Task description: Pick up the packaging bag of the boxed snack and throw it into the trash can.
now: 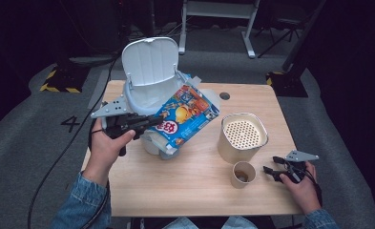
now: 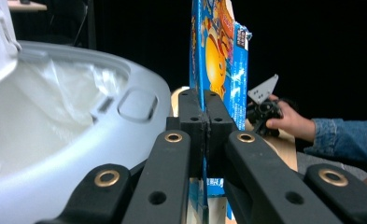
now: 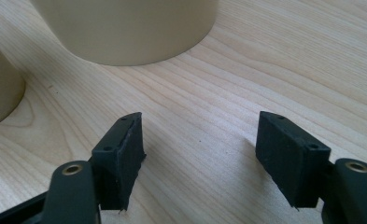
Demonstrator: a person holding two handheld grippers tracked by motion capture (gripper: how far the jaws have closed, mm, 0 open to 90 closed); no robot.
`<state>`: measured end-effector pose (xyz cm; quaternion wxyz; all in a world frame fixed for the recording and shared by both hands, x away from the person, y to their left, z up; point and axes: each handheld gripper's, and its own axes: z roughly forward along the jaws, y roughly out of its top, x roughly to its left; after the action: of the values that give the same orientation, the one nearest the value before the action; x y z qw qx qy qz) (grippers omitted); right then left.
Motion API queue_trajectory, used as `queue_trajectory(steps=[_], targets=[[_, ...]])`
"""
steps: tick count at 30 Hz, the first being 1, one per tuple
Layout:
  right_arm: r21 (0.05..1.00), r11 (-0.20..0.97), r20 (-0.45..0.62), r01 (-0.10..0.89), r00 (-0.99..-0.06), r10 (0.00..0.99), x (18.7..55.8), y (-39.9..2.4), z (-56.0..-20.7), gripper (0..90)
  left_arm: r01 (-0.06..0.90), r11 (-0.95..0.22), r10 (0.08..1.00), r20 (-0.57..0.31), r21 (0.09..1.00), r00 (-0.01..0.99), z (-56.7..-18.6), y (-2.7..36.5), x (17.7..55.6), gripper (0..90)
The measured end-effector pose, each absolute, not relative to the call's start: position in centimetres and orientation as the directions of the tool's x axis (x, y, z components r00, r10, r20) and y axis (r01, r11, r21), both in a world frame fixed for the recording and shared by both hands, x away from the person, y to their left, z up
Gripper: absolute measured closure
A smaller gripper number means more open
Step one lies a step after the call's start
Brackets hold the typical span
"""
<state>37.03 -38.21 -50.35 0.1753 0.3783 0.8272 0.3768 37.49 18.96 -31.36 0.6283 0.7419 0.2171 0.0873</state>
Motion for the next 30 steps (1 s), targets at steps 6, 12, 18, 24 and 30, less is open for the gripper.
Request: queue_trajectory(steps=[6,12,18,24,30], targets=[[0.756,0.43,-0.004,0.494,-0.652,0.758,37.0,-38.2,-50.3,33.0,0.193,-0.106,0.439,-0.128,0.975,0.889,-30.4,19.0,37.9,89.1],[0.756,0.43,-0.004,0.494,-0.652,0.758,37.0,-38.2,-50.3,33.1,0.179,-0.089,0.458,-0.119,0.98,0.881,-28.7,19.3,38.6,89.1],[0.756,0.43,-0.005,0.494,-0.652,0.758,37.0,-38.2,-50.3,33.0,0.163,-0.072,0.469,-0.111,0.984,0.876,-27.3,19.2,39.0,89.1],[0.756,0.43,-0.005,0.494,-0.652,0.758,37.0,-38.2,-50.3,33.0,0.145,-0.039,0.471,-0.109,0.989,0.875,-26.1,19.3,39.5,89.0],[0.756,0.43,-0.005,0.494,-0.652,0.758,37.0,-38.2,-50.3,33.1,0.136,-0.01,0.488,-0.114,0.991,0.865,-25.3,19.2,40.0,89.1]])
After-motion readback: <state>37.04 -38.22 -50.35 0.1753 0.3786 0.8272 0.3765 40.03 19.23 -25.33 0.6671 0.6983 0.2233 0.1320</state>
